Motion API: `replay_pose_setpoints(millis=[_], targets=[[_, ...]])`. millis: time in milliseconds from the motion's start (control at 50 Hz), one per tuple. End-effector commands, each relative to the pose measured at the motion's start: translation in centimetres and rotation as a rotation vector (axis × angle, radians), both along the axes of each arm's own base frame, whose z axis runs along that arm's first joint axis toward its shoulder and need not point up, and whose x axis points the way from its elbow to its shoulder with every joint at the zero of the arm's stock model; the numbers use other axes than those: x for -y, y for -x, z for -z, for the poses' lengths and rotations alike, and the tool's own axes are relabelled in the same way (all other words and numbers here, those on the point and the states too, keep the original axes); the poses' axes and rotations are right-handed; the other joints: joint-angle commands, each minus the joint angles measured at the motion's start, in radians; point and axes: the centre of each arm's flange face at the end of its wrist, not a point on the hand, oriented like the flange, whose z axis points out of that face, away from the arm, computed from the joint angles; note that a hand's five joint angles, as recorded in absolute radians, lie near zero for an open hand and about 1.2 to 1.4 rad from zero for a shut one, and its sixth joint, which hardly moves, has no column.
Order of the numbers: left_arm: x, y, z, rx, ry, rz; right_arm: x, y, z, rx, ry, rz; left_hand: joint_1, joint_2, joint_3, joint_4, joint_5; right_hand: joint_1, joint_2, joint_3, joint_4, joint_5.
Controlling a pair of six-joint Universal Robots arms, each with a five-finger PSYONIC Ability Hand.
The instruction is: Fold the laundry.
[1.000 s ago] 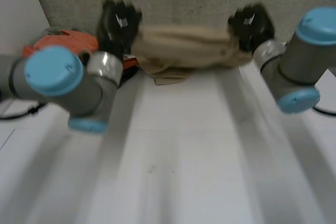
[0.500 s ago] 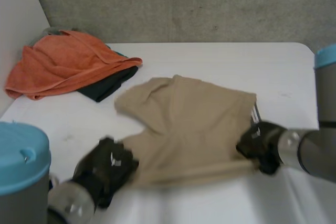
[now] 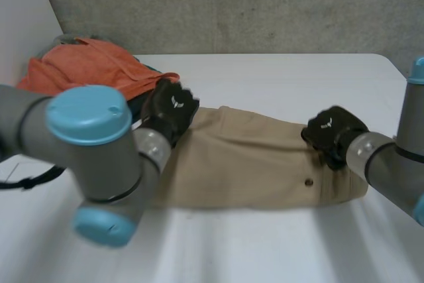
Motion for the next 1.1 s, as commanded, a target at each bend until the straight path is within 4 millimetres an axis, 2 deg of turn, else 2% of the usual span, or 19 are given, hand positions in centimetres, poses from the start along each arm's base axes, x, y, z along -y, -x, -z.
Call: replay_pose_setpoints(millis=[20,120,220,240,280,320,340,400,460,500,560,600,640,720,820,940,1000,1040,1100], targets=[[5.7,2.3,2.9,0.075,0.235,-0.031,4.5,-1.6,2.2,0.042,0.152,0.002,0.246,0.194,0.199,0.196,0.215,0.302,0.220,0.201,0.180,0.243],[8.8,3.9,4.6,0.039,0.343,-0.056,7.1,-2.5,3.6,0.057,0.258,0.005,0.246,0.194,0.199,0.196,0.215,0.302,0.220,0.201,0.180,0.243],[9.9,4.9,5.8,0.014,0.376,-0.035,9.6,-3.2,5.2,0.055,0.376,0.009,0.246,0.194,0.199,0.196,0.215,0.302,0.220,0.201,0.180,0.243],[9.9,5.1,6.0,0.010,0.377,-0.024,9.9,-3.4,5.3,0.056,0.397,0.011,0.246,0.194,0.199,0.196,0.215,0.216,0.134,0.114,0.094,0.157],[9.9,5.5,6.6,-0.007,0.372,0.011,10.9,-3.6,5.6,0.060,0.445,0.029,0.246,0.194,0.199,0.196,0.215,-0.227,-0.308,-0.328,-0.349,-0.286],[9.7,5.7,6.8,-0.031,0.361,0.041,11.4,-3.5,5.3,0.069,0.474,0.056,-0.296,-0.348,-0.343,-0.347,-0.328,-0.675,-0.757,-0.776,-0.797,-0.734],[9.2,6.1,6.8,-0.058,0.356,0.071,11.7,-3.4,4.9,0.083,0.492,0.076,-0.956,-1.008,-1.003,-1.007,-0.988,-0.920,-1.001,-1.021,-1.042,-0.979],[8.9,6.2,6.4,-0.093,0.355,0.085,11.8,-3.2,4.0,0.130,0.494,0.104,-0.974,-1.026,-1.021,-1.025,-1.006,-0.920,-1.001,-1.021,-1.042,-0.979],[7.9,6.3,4.6,-0.131,0.372,0.095,11.4,-2.7,2.9,0.210,0.462,0.128,-0.975,-1.028,-1.022,-1.026,-1.007,-0.920,-1.001,-1.021,-1.042,-0.979],[7.5,5.6,3.0,-0.150,0.382,0.089,10.2,-2.2,1.0,0.311,0.401,0.150,-0.975,-1.028,-1.022,-1.026,-1.007,-0.920,-1.001,-1.021,-1.042,-0.979],[6.8,4.9,2.4,-0.155,0.362,0.084,7.9,-0.7,-1.2,0.381,0.252,0.179,-0.975,-1.028,-1.022,-1.026,-1.007,-0.920,-1.001,-1.021,-1.042,-0.979],[6.1,4.2,2.1,-0.165,0.328,0.074,7.2,0.9,-1.4,0.386,0.145,0.214,-0.975,-1.028,-1.022,-1.026,-1.007,-0.920,-1.001,-1.021,-1.042,-0.979],[5.4,3.6,1.4,-0.187,0.305,0.061,6.3,3.1,-0.3,0.381,-0.042,0.282,-0.975,-1.028,-1.022,-1.026,-1.007,-0.920,-1.001,-1.021,-1.042,-0.979],[3.2,1.9,0.2,-0.261,0.198,0.053,4.5,5.1,1.8,0.389,-0.284,0.325,-0.975,-1.028,-1.022,-1.026,-1.007,-0.863,-0.945,-0.964,-0.985,-0.922],[0.9,0.7,0.2,-0.324,0.030,0.060,3.7,5.5,3.8,0.410,-0.325,0.286,-0.975,-1.028,-1.022,-1.026,-1.007,-0.792,-0.874,-0.894,-0.914,-0.851],[0.1,0.2,0.1,-0.343,-0.047,0.056,4.9,5.7,5.3,0.423,-0.281,0.276,-0.974,-1.027,-1.022,-1.025,-1.006,-0.663,-0.745,-0.765,-0.785,-0.722],[0.1,0.2,0.2,-0.342,-0.052,0.054,5.4,5.6,6.7,0.410,-0.293,0.283,-0.974,-1.027,-1.022,-1.025,-1.006,-0.464,-0.546,-0.566,-0.586,-0.523],[0.0,0.2,0.2,-0.340,-0.054,0.054,5.8,5.6,6.8,0.403,-0.282,0.279,-0.974,-1.027,-1.022,-1.025,-1.006,-0.001,-0.083,-0.102,-0.123,-0.060],[0.0,0.1,0.0,-0.343,-0.052,0.052,6.2,5.8,6.8,0.396,-0.267,0.279,-0.974,-1.027,-1.022,-1.025,-1.006,0.301,0.220,0.200,0.179,0.242]])
